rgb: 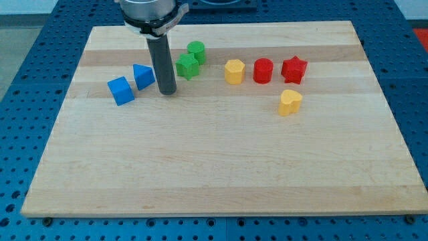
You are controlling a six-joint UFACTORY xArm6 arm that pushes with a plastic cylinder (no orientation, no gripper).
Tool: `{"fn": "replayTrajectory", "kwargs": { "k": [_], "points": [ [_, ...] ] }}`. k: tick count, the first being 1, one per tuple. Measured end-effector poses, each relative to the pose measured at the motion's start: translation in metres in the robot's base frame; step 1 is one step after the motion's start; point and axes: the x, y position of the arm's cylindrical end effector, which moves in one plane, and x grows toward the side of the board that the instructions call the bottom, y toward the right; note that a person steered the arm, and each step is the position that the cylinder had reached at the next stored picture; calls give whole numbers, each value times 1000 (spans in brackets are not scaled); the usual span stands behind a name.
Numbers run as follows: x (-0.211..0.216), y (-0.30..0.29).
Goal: Point your arm to blue cube
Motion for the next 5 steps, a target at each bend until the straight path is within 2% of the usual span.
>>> {"fn": "replayTrajectory", "kwargs": {
  "k": [3,5],
  "points": [
    [-53,-4],
    [-78,-57]
  ]
}}
